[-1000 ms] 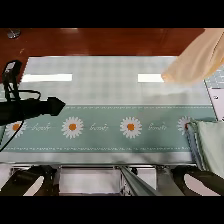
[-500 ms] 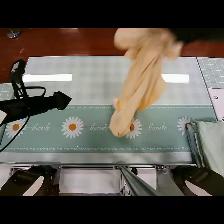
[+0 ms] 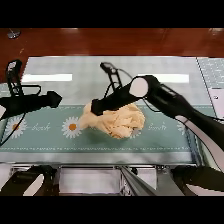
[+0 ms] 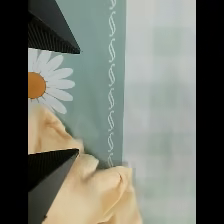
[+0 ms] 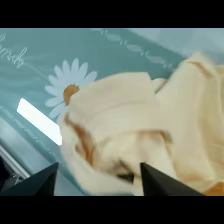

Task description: Fold the shirts.

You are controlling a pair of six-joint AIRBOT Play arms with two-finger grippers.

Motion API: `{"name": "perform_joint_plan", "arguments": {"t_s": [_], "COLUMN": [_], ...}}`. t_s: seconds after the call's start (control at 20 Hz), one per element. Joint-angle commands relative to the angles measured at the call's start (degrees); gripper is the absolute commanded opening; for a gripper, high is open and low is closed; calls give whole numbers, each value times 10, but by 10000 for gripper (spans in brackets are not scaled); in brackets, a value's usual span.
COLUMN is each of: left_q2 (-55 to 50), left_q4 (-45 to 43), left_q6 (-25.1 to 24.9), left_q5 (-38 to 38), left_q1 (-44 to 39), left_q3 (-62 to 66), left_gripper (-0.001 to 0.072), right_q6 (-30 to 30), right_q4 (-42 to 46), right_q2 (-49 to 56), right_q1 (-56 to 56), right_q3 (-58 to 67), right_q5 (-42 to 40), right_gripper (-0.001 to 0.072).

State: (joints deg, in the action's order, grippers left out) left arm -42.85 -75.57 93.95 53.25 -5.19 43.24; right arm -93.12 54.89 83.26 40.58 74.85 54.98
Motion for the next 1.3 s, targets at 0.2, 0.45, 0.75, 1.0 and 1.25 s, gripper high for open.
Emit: {"name": "perform_joint_plan", "arguments": {"t_s": [0.2, 0.45, 0.75, 1.0, 1.25], "left_q2": [-33, -140, -165, -187, -226], "left_q4": [62, 173, 122, 257, 349], "left_q6": [-36, -160, -274, -474, -532], "left_q5": [63, 157, 176, 194, 230], "left_q1": [-49, -58, 39, 70, 69], "left_q3": [0, 0, -17, -84, -96], "left_gripper": [701, 701, 701, 700, 700], "right_q6": [66, 26, 80, 107, 112], "right_q4": [-22, 130, 87, -13, -37], "right_q2": [-55, -222, -376, -381, -371], "right_q1": [-213, -426, -512, -511, -510], "right_q3": [-7, -179, -455, -520, -520], "right_q5": [169, 213, 211, 159, 141], "right_gripper": [620, 620, 619, 619, 619]}}
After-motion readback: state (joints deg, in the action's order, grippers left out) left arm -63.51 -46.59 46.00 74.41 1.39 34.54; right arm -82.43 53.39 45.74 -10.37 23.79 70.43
